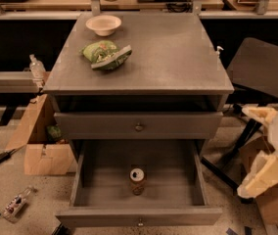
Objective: Pick orange can from middle drawer and place on counter
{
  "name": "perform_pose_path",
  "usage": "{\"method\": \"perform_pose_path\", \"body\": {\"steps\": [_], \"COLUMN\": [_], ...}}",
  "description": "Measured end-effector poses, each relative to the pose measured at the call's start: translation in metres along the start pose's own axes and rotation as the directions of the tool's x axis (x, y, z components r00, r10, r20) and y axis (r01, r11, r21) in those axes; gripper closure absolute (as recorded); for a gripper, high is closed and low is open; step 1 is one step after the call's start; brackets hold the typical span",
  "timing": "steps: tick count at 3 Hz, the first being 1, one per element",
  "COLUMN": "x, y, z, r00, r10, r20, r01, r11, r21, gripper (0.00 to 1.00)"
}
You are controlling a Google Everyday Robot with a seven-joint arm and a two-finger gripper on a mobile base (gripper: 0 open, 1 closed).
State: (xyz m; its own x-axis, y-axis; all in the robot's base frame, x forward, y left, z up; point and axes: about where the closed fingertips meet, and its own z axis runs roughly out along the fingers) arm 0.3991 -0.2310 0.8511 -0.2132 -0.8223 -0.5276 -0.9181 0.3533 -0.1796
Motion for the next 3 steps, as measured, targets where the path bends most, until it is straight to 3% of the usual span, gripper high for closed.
{"method": "perform_pose_path", "body": {"steps": [1, 2, 3], "x": [0.033, 0.047, 0.047], "y": [0.001, -0.009, -0.009], "z": [0.05, 0.048, 0.048], "r00": [0.974, 0.937, 0.937], "r10": [0.075, 0.059, 0.059], "r20": [0.213, 0.344, 0.344], "r01": [-0.083, -0.093, -0.092], "r11": [0.9961, 0.9924, 0.9924], "r21": [0.03, 0.081, 0.081], "gripper": [0.0, 0.0, 0.0]}}
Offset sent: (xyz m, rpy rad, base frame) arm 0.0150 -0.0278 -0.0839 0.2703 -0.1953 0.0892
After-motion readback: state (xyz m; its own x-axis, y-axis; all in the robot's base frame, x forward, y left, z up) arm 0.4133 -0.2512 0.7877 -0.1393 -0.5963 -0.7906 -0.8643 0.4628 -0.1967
